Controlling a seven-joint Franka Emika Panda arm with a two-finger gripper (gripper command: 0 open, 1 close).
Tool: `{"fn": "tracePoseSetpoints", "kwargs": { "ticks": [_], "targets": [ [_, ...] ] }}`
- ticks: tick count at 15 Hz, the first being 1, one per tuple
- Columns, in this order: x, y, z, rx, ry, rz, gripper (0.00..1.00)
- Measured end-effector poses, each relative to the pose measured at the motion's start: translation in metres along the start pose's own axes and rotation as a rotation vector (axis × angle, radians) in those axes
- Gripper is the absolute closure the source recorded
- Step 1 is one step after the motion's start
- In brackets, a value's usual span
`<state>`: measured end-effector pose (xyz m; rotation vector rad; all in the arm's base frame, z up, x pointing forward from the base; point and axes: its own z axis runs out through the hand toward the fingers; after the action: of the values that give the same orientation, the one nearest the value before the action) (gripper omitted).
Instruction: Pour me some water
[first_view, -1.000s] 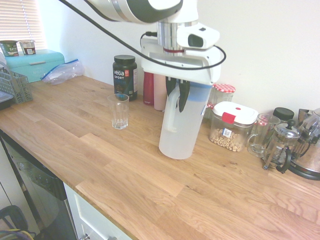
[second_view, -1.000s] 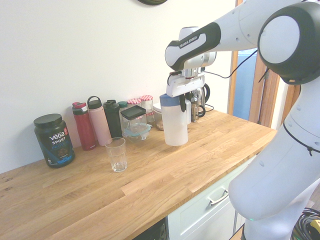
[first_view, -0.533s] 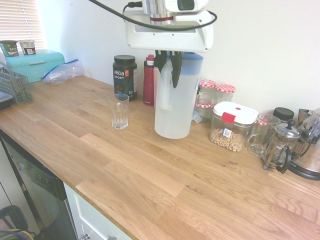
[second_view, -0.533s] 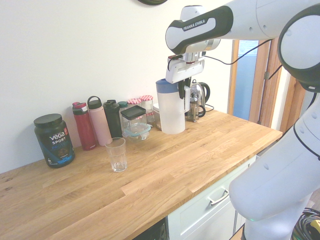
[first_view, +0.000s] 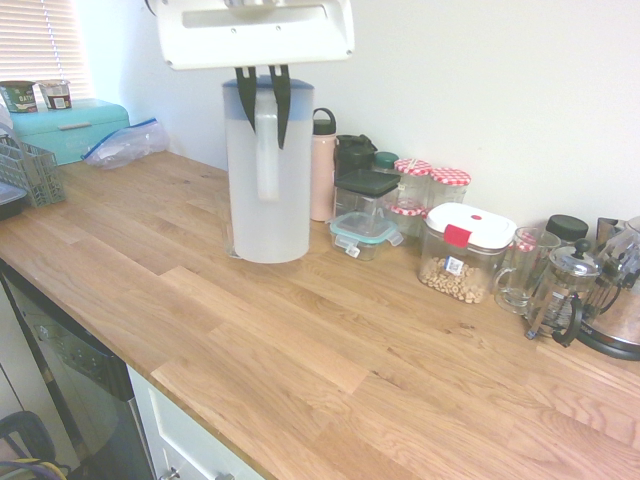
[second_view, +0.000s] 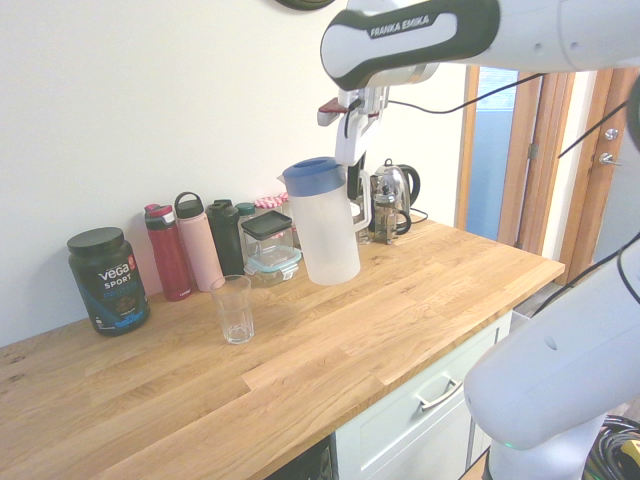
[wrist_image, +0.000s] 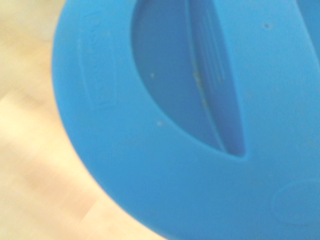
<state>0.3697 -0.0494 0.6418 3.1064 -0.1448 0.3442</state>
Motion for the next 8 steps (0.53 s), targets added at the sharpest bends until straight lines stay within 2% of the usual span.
{"fn": "tracePoseSetpoints", "kwargs": {
  "ticks": [4, 8],
  "targets": [
    [0.02, -0.049, 0.008, -0.048, -0.029, -0.231, 1.0],
    [0.061, -0.083, 0.038, -0.161, -0.08, -0.335, 1.0]
  ]
}}
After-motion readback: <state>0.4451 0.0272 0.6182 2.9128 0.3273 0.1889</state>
